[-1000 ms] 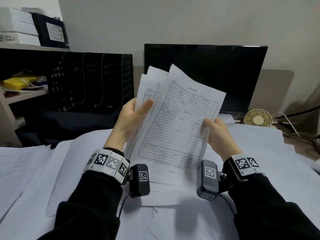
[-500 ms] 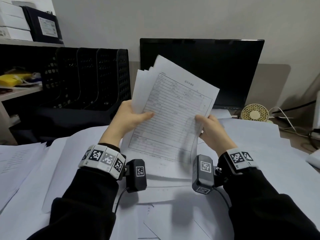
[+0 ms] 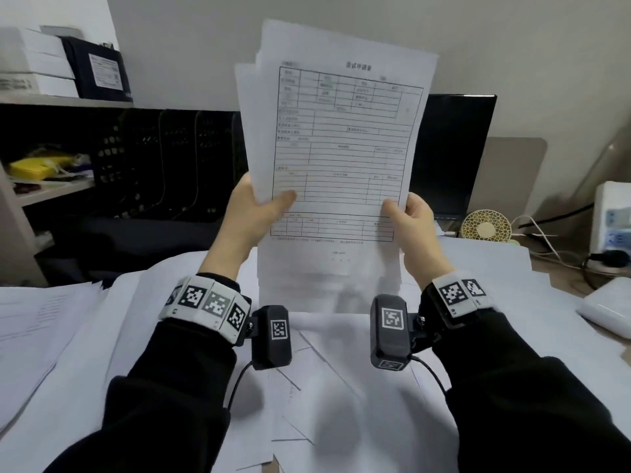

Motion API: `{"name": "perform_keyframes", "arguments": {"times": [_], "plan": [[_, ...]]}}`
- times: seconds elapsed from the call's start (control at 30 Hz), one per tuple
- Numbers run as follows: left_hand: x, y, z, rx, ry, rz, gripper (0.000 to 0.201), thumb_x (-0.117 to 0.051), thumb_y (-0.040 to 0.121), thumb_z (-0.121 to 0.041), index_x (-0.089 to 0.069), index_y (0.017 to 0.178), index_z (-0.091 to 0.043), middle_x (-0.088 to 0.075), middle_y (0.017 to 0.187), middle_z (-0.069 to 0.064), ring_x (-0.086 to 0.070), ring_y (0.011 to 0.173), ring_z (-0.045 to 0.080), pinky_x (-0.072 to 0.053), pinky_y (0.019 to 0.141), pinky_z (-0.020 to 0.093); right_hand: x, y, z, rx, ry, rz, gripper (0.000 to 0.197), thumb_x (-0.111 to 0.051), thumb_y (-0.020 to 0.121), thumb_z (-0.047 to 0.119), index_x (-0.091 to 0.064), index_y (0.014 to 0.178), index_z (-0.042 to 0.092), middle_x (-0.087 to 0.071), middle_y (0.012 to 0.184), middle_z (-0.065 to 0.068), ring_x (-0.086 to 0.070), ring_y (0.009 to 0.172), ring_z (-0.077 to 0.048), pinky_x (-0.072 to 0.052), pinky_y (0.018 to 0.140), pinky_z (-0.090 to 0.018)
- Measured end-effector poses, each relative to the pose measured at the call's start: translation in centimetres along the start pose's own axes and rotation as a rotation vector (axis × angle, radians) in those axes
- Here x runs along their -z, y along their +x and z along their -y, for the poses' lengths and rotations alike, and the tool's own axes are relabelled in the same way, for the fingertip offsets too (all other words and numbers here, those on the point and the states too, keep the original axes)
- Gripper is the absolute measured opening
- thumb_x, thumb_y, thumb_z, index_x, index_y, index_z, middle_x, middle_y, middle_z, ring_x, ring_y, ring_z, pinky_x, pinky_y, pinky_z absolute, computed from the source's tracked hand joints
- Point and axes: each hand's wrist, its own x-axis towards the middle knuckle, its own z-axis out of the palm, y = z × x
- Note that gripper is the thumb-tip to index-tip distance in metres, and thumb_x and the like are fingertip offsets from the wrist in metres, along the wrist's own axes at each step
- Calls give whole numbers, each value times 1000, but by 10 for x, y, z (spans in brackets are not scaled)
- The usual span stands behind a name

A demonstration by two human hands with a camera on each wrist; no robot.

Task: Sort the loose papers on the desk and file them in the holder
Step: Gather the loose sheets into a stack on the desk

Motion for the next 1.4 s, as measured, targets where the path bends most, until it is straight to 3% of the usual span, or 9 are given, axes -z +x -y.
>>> {"name": "perform_keyframes", "arguments": {"times": [0.23, 0.4, 0.57, 0.8, 0.97, 1.1, 1.2, 1.33, 1.4], "plan": [[-33, -20, -18, 13, 0, 16, 33, -54, 94, -11, -47, 126, -18, -62, 119, -2, -60, 112, 16, -48, 100, 42, 7, -23, 23, 111, -35, -13, 10, -47, 94, 5, -48, 100, 12, -55, 108, -11, -56, 95, -17, -50, 83, -31], [-57, -45, -21, 24, 31, 137, 49, -55, 93, -18, -40, 140, -17, -58, 129, -2, -55, 119, 13, -47, 101, 37, 11, -49, 32, 102, -64, 51, 11, -42, 97, 5, -43, 102, 15, -48, 107, -3, -52, 90, -6, -49, 65, -9], [-63, -60, -13, 156, 131, 206, 52, -61, 91, -18, -40, 139, -21, -54, 128, -7, -52, 115, 12, -45, 95, 29, 24, -59, 7, -113, -96, 109, 42, -46, 80, 5, -44, 122, 9, -54, 121, -12, -59, 109, -26, -54, 86, -41], [-62, -63, -1, 384, 282, 279, 37, -47, 96, -21, -53, 133, -17, -61, 126, 5, -60, 110, 25, -55, 86, 38, 40, -55, -18, -265, -207, 167, 48, -44, 77, 6, -47, 125, 11, -62, 116, -12, -61, 110, -31, -52, 93, -51], [-38, -42, -31, 177, 448, 123, 31, -51, 95, -18, -64, 120, -6, -65, 122, 13, -59, 114, 28, -47, 99, 37, 43, -60, 23, -154, -158, 108, 31, -42, 89, -5, -61, 97, 18, -68, 107, -7, -64, 101, -27, -52, 88, -42], [4, -25, -46, 159, 533, 70, 28, -51, 94, -16, -65, 115, -5, -67, 113, 12, -62, 106, 27, -47, 97, 37, 51, -51, 25, -287, -183, 202, 15, -50, 91, 1, -57, 94, 14, -67, 90, -8, -66, 74, -19, -57, 69, -32], [42, -18, -35, 290, 596, 29, 27, -52, 91, -13, -62, 113, -1, -66, 105, 13, -62, 97, 29, -50, 93, 41, 57, -51, 18, -448, -296, 282, 8, -52, 96, 12, -57, 102, 10, -68, 93, -7, -68, 76, -17, -57, 74, -32], [75, -26, -12, 552, 630, 87, 17, -54, 91, -9, -58, 103, 3, -60, 76, 11, -55, 66, 24, -44, 63, 30, 54, -53, 3, -611, -426, 314, 7, -52, 96, 13, -57, 94, 8, -63, 92, -6, -65, 78, -19, -54, 75, -33], [85, -31, 2, 628, 637, 118, 18, -55, 91, -10, -59, 103, 3, -61, 77, 13, -57, 69, 26, -46, 67, 31, 49, -53, -4, -661, -449, 311, 6, -54, 95, 14, -54, 93, 8, -60, 89, -6, -64, 78, -21, -53, 74, -33]]}}
